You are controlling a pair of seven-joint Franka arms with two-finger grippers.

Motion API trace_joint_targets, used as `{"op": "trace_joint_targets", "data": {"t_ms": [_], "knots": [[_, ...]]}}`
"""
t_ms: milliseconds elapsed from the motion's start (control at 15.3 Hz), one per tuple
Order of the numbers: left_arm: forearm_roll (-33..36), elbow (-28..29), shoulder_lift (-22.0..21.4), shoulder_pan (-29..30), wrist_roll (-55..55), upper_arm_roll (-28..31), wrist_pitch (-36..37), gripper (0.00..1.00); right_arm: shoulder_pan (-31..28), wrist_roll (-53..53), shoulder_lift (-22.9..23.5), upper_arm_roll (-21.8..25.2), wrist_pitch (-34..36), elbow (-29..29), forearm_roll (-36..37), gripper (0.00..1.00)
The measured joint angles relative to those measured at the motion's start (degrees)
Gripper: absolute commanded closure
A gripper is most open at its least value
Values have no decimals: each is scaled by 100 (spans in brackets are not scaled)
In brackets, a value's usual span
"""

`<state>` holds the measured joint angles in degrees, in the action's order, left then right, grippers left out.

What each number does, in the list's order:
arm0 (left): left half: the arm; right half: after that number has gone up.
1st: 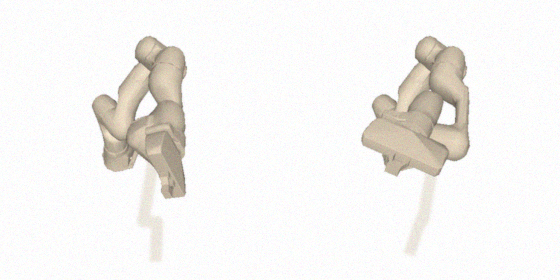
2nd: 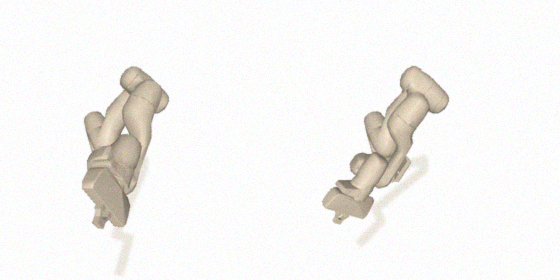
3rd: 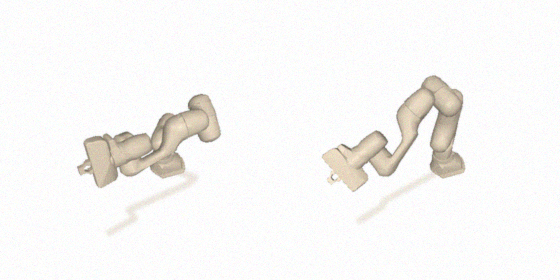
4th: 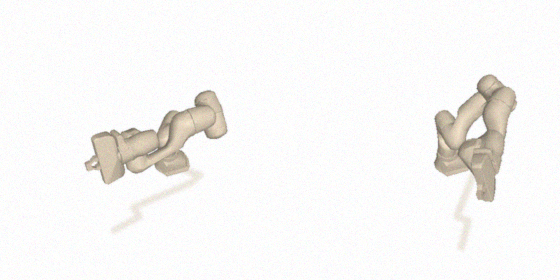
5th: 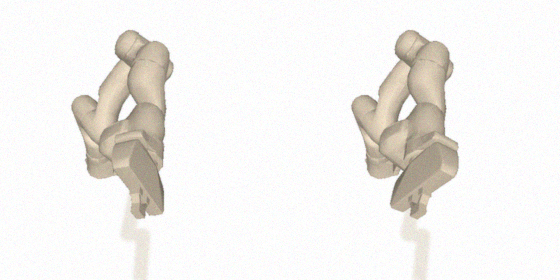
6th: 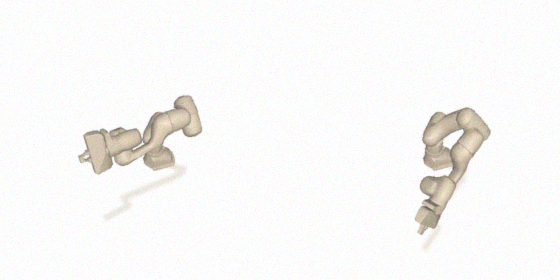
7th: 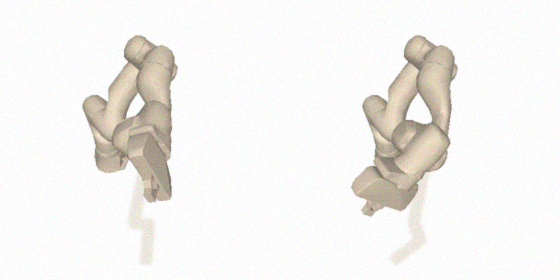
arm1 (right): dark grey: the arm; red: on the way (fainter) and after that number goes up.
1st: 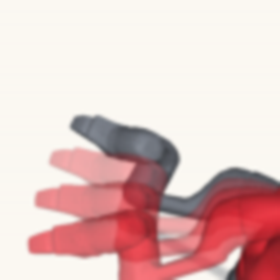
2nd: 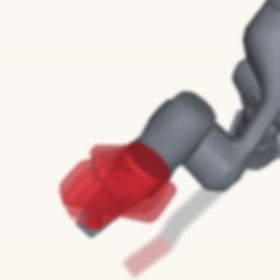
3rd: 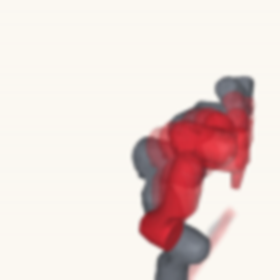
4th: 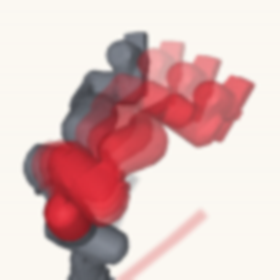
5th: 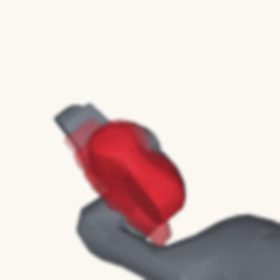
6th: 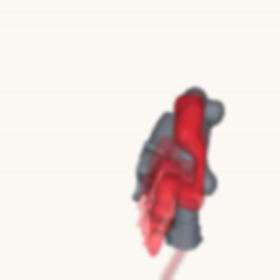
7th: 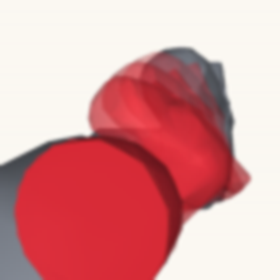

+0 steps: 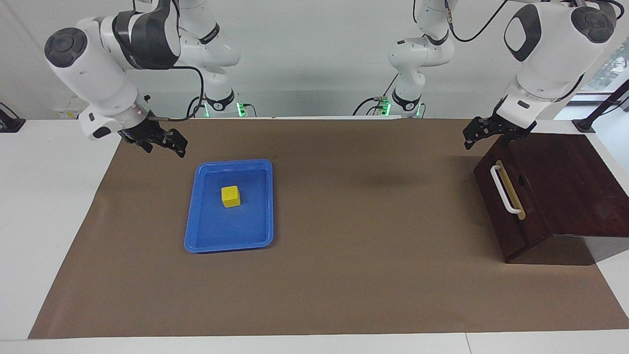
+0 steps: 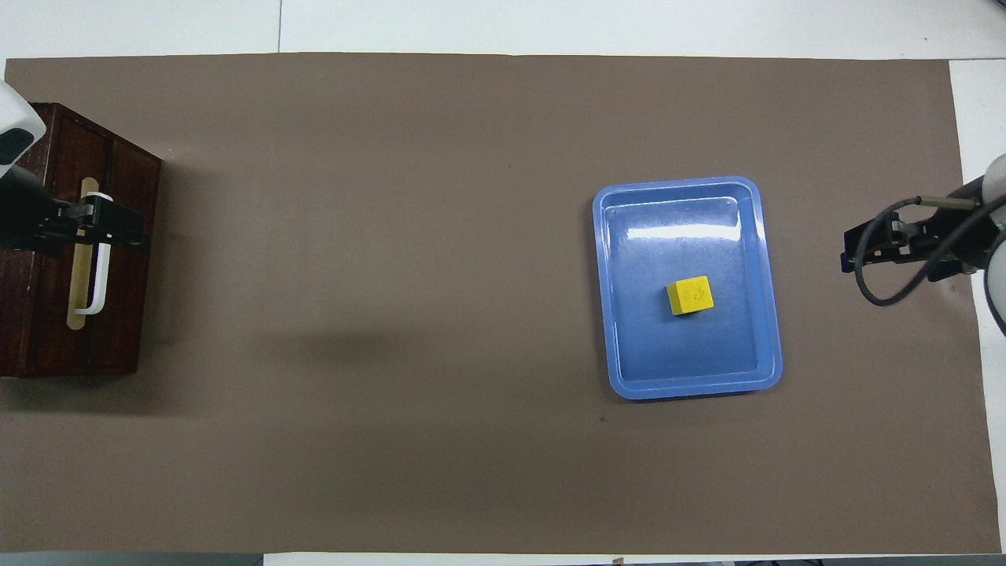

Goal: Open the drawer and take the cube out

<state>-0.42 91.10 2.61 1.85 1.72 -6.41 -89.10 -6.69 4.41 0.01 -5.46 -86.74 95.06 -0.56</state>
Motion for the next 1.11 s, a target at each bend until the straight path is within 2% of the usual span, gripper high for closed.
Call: {"op": "trace_joint_targets", "data": {"t_ms": [327,1113], "knots": [[0,0,-1,0,-270,-5,37,0,211,-934,-434,8,564,-53,190,0],[0,0,-9,0,-294,-5,75,0,223,-1090,-385,67,537,-99,193,0]]}}
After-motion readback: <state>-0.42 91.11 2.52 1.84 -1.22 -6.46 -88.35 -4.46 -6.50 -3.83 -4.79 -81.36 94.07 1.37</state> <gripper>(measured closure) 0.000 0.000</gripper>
